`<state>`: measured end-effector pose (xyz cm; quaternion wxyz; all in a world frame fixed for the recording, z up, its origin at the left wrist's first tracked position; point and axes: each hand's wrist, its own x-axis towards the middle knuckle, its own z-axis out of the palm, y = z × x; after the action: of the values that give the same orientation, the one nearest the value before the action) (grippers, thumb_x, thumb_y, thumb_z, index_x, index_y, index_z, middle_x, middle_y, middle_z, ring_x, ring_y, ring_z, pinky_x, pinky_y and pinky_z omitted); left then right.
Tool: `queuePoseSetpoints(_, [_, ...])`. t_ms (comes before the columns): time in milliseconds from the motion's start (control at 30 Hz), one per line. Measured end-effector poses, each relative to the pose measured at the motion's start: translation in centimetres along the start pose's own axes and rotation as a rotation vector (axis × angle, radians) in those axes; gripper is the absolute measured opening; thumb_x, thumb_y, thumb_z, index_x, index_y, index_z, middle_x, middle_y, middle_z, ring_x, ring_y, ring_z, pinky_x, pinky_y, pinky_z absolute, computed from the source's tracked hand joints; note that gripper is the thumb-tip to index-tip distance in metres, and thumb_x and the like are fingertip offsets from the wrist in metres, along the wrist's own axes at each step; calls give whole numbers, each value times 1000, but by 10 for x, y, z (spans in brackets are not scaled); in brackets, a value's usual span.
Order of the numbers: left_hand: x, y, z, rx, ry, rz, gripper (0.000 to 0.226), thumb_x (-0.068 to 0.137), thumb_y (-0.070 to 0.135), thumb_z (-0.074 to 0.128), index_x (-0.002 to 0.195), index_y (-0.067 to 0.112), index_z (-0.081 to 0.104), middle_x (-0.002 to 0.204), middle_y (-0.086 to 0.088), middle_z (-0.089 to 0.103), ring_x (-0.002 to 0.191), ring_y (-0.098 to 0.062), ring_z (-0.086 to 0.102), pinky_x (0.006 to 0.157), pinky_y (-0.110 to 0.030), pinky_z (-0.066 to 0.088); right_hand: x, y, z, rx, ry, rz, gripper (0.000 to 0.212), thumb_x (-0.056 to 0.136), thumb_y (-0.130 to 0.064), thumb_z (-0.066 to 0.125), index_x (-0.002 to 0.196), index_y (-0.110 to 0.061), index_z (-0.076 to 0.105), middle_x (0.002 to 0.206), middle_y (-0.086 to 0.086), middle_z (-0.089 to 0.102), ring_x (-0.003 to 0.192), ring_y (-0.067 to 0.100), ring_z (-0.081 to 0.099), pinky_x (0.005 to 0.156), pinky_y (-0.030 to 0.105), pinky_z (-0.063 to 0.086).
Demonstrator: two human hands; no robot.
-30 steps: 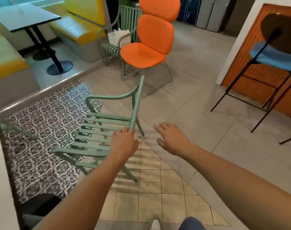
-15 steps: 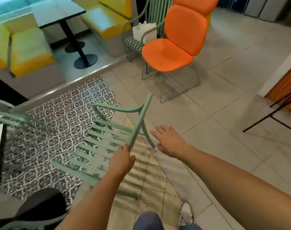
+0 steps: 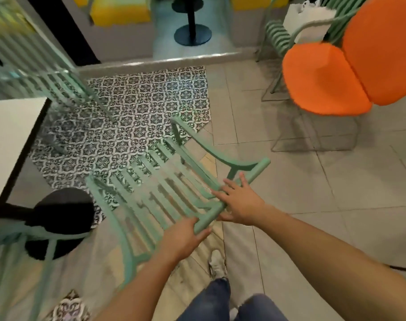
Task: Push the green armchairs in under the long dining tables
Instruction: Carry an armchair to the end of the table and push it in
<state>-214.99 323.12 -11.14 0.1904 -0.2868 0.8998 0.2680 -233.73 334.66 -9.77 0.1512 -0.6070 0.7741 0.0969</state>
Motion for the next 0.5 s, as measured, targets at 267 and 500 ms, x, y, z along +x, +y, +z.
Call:
queuePoseSetpoints(267, [0,17,-7,-24,-48,-130,37,87,37,53,123,30,58,107,-1,68,99,-22,63,76,-31,48,36,22,-16,-45,-169,-334,59,84,-73,41,125,-33,52,112,-4,61,101,22,60,78,36,47])
queuePoseSetpoints(500, [-7,28,-14,-115,-56,-221,44,81,30,53,124,39,57,96,-6,68,92,-28,64,75,-40,53,56,30,-18,-109,-138,-655,51,87,-71,37,104,-28,57,91,-5,61,81,19,62,72,36,53])
